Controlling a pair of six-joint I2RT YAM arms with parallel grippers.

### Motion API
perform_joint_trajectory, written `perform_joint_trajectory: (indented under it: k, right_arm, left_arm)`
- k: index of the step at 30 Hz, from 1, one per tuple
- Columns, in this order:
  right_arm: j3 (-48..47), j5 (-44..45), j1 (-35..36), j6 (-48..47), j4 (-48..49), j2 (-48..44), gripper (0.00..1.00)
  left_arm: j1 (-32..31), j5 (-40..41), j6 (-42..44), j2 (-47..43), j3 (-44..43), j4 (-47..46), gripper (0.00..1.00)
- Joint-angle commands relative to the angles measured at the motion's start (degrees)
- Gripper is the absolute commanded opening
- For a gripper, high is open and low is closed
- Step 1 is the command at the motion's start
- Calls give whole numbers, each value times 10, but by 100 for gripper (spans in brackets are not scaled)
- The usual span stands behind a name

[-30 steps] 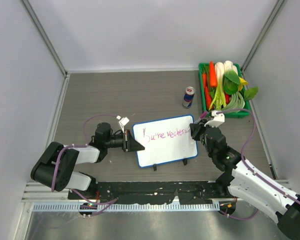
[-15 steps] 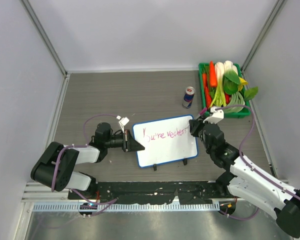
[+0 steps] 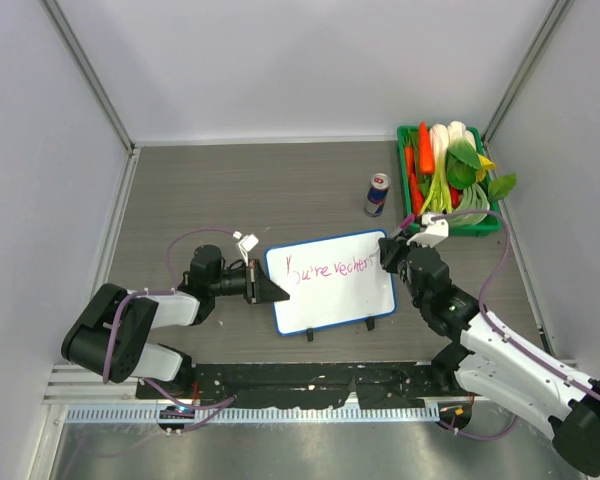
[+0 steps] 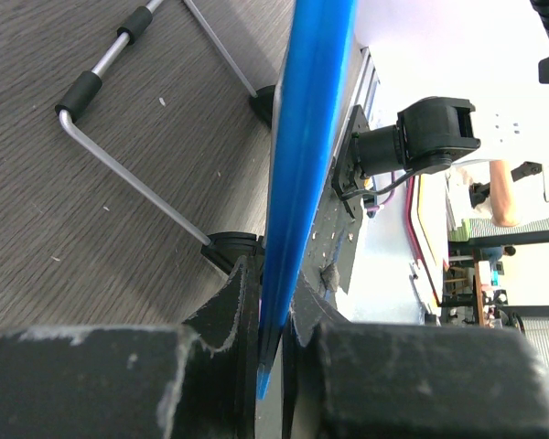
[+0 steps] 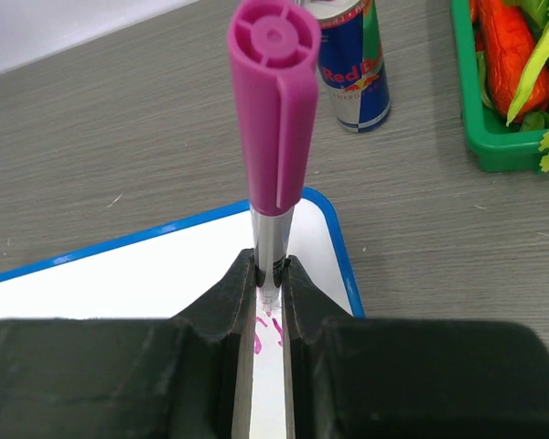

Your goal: Write a sentence on the whiteboard

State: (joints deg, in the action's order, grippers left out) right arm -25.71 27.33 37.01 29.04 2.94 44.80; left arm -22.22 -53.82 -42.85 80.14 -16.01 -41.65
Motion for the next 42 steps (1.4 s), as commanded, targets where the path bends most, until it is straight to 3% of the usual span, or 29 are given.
perform_joint_trajectory:
  k: [1, 27, 42]
  right_arm:
    - [-14, 22, -1, 1, 5, -35, 2]
    - [-3, 59, -4, -8, -8, -4, 1]
    - [5, 9, -5, -13, 8, -2, 1]
  left_arm:
    - [1, 43, 8, 13, 1, 41, 0]
    - [1, 43, 8, 12, 1, 42, 0]
    - [1, 42, 8, 12, 1, 41, 0]
